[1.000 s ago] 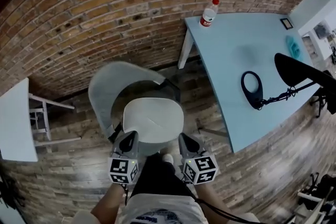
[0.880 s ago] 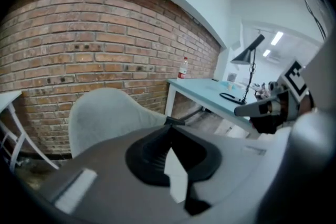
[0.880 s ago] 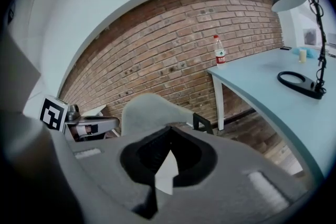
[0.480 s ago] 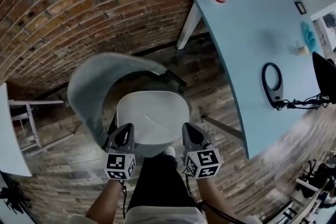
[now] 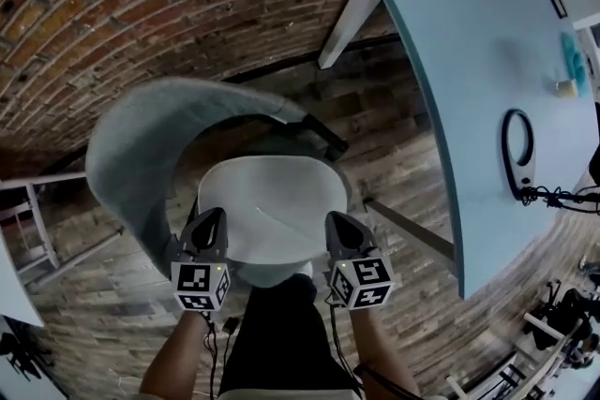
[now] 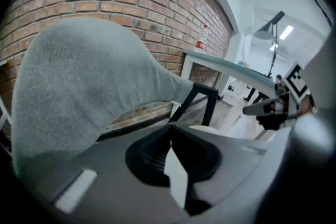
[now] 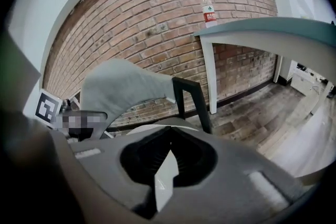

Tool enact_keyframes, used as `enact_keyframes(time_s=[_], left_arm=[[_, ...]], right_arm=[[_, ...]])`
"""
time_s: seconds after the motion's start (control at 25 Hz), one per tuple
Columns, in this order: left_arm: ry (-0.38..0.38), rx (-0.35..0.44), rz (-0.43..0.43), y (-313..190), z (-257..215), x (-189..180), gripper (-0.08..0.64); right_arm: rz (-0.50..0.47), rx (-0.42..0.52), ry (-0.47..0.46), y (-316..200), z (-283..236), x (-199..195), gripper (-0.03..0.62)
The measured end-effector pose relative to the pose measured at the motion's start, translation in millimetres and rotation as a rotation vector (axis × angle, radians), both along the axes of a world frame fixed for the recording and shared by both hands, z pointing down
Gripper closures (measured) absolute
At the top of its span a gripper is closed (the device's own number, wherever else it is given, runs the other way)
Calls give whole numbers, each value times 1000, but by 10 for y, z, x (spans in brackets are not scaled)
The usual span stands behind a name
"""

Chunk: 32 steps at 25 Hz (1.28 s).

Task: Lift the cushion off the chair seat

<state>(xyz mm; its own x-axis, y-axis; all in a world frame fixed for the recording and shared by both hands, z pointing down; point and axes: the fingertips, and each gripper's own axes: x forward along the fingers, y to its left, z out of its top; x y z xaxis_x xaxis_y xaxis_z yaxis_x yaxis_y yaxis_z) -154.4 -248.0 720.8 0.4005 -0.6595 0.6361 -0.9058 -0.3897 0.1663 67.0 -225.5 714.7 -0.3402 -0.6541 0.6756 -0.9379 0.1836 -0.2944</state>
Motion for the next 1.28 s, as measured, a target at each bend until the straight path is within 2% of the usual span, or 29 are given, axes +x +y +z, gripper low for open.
enact_keyframes(time_s=[0.28, 0.32, 0.36, 0.4, 0.52, 0.68, 0.76, 0.88, 1.08, 1.28], left_arm=[[-1, -43, -30, -105, 513, -85, 568], [-4, -50, -32, -108, 576, -99, 568], [-8, -57, -31, -114, 644, -113, 564], [-15, -64, -28, -123, 717, -125, 556], [-14, -101, -30, -148, 935, -153, 498], [-1, -160, -43, -123, 1151, -207, 411], [-18, -160, -41, -126, 1192, -236, 386], [-29, -157, -60, -148, 1232, -289, 340], [25, -238, -91, -125, 1398, -304, 243], [34, -263, -147, -127, 1503, -371, 153]], right_arm=[[20, -37, 20, -77, 476, -6, 590], [15, -47, 15, -91, 544, -19, 573], [11, -58, 11, -105, 614, -28, 510], [8, -68, 12, -122, 680, -25, 499], [11, -89, 32, -155, 852, 25, 481], [22, -127, 47, -127, 1043, 65, 392], [27, -139, 51, -110, 1107, 72, 364], [35, -153, 66, -89, 1196, 86, 287], [49, -179, 60, -63, 1341, 91, 179], [58, -197, 68, -60, 1474, 145, 108]])
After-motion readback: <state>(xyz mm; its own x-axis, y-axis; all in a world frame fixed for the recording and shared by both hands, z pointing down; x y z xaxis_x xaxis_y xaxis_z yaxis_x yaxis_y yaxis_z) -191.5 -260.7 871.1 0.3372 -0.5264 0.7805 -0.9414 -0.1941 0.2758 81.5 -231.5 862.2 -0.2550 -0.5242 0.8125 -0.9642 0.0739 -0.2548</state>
